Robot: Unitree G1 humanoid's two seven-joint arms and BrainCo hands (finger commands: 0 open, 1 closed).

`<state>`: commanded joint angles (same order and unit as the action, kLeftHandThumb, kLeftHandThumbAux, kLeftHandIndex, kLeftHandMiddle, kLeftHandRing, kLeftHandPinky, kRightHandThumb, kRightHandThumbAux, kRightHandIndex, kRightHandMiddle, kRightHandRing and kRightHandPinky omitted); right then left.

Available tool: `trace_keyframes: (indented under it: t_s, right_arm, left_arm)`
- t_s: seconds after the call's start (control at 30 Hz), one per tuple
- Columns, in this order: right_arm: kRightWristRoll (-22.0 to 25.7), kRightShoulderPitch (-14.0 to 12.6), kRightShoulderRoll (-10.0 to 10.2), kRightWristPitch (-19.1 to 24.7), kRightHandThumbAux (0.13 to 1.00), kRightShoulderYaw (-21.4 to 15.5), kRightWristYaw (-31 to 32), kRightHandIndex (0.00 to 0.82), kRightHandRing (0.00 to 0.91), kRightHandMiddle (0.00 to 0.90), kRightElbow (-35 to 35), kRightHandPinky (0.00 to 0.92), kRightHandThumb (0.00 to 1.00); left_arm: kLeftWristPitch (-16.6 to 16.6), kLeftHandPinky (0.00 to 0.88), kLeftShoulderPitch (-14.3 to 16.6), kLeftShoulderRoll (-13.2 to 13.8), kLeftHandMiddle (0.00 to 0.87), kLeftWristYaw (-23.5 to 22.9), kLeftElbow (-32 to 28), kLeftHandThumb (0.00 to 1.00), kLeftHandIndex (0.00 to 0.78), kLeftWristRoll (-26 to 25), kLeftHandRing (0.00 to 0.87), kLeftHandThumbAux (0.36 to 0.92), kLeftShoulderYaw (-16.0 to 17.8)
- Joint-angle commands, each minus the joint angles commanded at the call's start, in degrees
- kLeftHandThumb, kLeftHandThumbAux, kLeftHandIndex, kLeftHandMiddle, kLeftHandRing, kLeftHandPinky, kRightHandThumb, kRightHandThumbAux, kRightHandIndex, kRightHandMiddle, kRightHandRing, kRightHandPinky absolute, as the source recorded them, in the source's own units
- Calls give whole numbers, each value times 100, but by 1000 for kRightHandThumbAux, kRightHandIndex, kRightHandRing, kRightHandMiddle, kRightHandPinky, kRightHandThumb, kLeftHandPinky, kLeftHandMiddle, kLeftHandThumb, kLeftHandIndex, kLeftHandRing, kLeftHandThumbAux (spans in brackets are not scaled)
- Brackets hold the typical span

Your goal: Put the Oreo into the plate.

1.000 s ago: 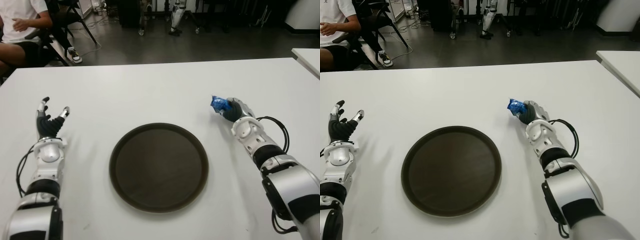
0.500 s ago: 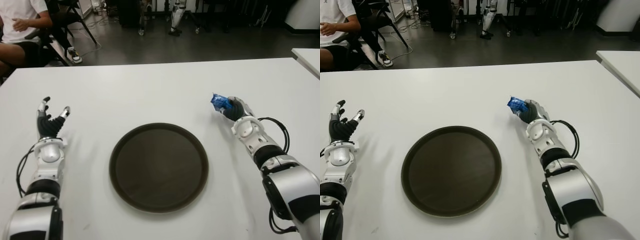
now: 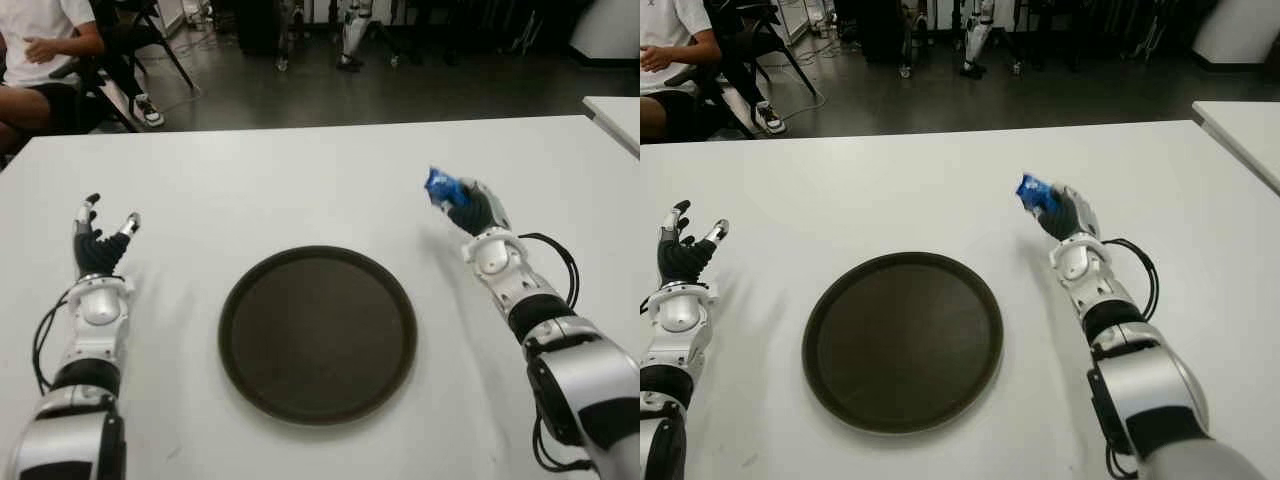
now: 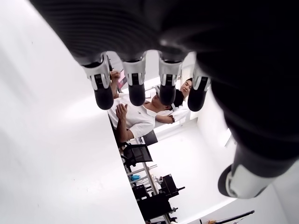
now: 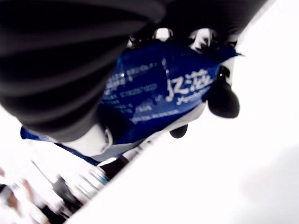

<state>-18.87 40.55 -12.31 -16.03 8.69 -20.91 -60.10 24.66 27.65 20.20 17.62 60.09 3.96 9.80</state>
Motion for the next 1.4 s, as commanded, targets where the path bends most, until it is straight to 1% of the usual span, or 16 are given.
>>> trace_keyframes:
  t_s: [0.03, 0.1, 0.17, 0.33, 0.43, 0.53, 0.77, 0.93, 1.03, 1.07, 1.1, 1.13, 1.17, 1.27, 1.37, 1.4]
  right_arm:
    - [19, -62, 12, -20, 709, -13, -6, 441, 819, 828, 143, 813, 725]
    - [99, -492, 95, -113, 708, -54, 29, 441, 830, 841, 1160, 826, 728]
    - [181, -765, 148, -261, 708, -97, 98, 441, 837, 849, 1791, 832, 729]
    - [398, -1024, 240, -598, 707, -182, 298, 442, 834, 851, 2244, 834, 728]
    - [589, -1159, 351, -908, 706, -234, 485, 442, 836, 853, 2408, 842, 731]
    - [842, -1209, 489, -1215, 705, -304, 739, 442, 838, 854, 2463, 846, 737]
    - [1316, -1229, 627, -1537, 704, -466, 1338, 441, 844, 856, 2480, 855, 743]
    - [1348, -1264, 668, -1579, 704, -494, 1530, 441, 843, 851, 2563, 857, 745]
    - [1247, -1329, 691, -1514, 704, -451, 1580, 441, 839, 845, 2659, 857, 746]
    - [1172, -1346, 712, -1491, 692, -414, 1560, 435, 830, 731, 2647, 848, 786]
    - [1122, -1355, 728, -1476, 684, -392, 1545, 430, 825, 657, 2635, 842, 812]
    - [1090, -1361, 740, -1466, 681, -383, 1537, 429, 823, 630, 2627, 839, 821]
    - [1019, -1297, 783, -1467, 677, -360, 1470, 426, 820, 593, 2498, 836, 834]
    - [796, -1187, 903, -1450, 674, -304, 1246, 419, 820, 541, 2250, 839, 849]
    - [663, -1186, 978, -1458, 673, -272, 1101, 418, 820, 522, 2185, 839, 853]
    - [605, -1205, 1055, -1486, 673, -223, 1045, 418, 820, 520, 2135, 839, 854]
  left_arm:
    - [-4, 0, -1, -1, 0, 1, -8, 0, 0, 0, 0, 672, 0]
    - [-51, 0, 0, -25, 0, 8, -42, 0, 0, -13, 0, 672, 4]
    - [-79, 0, -1, -38, 0, 14, -60, 0, 0, -21, 0, 680, 8]
    - [-123, 0, 10, -38, 0, 71, -40, 0, 0, 8, 0, 694, -5]
    - [-142, 0, 25, -27, 0, 149, 3, 0, 0, 73, 0, 690, -41]
    - [-127, 0, 27, -23, 0, 155, 20, 0, 0, 79, 0, 688, -45]
    - [-84, 0, 37, -32, 0, 84, 47, 0, 0, 27, 0, 687, -25]
    - [-48, 0, 28, -32, 0, 106, 48, 0, 0, 30, 0, 679, -26]
    - [-46, 0, 31, -37, 0, 102, 58, 0, 0, 19, 0, 679, -20]
    - [-44, 0, 34, -38, 0, 100, 64, 0, 0, 18, 0, 678, -20]
    - [-43, 0, 36, -38, 0, 99, 68, 0, 0, 17, 0, 678, -21]
    - [-43, 0, 37, -38, 0, 98, 71, 0, 0, 16, 0, 678, -21]
    - [-33, 0, 38, -33, 0, 85, 83, 0, 0, 15, 0, 677, -23]
    - [-9, 0, 39, -16, 0, 52, 111, 0, 0, 14, 0, 684, -28]
    - [9, 0, 39, -6, 0, 34, 128, 0, 0, 16, 0, 694, -30]
    - [25, 0, 44, -4, 0, 13, 149, 0, 0, 6, 0, 696, -25]
